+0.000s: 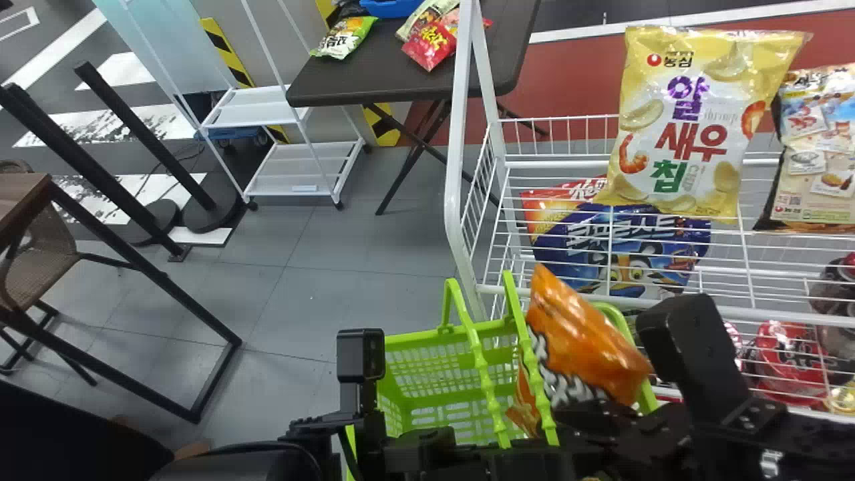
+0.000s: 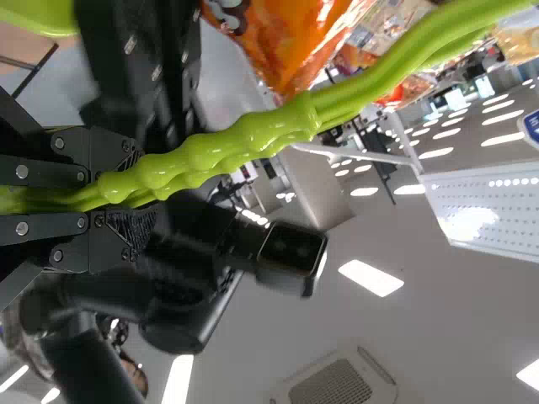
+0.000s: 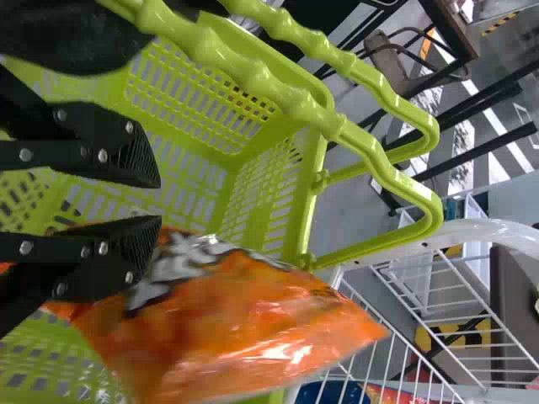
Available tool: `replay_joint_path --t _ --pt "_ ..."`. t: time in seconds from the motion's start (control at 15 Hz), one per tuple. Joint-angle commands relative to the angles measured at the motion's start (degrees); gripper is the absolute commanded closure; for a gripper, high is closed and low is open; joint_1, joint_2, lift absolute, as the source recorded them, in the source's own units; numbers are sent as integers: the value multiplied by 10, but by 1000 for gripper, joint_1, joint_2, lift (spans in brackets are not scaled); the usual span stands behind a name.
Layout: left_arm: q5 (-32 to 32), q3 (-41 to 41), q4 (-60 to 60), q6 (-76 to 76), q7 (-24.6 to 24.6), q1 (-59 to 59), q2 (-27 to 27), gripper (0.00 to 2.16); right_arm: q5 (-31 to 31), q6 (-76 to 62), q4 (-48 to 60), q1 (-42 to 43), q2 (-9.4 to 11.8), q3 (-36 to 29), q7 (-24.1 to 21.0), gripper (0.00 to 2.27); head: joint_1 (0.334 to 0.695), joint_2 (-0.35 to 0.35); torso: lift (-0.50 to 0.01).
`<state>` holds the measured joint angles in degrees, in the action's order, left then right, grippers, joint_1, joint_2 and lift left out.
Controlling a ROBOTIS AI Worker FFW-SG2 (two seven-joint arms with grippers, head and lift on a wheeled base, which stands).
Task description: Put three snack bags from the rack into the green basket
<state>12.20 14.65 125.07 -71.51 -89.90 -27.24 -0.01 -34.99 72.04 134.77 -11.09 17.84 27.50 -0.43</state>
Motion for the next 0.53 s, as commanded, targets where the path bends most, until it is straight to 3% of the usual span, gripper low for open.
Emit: replay_joint_path --t 0.0,0.27,0.47 --pt "1 2 0 0 -7 0 -1 2145 -5 35 23 -11 6 -39 -1 49 695 316 0" --pt "1 3 1 0 -7 -1 -1 2145 -46 10 16 -17 6 -131 10 49 695 235 0" --pt "2 3 3 0 -7 -2 -1 2145 -19 -70 -23 -3 4 -177 27 39 695 155 0"
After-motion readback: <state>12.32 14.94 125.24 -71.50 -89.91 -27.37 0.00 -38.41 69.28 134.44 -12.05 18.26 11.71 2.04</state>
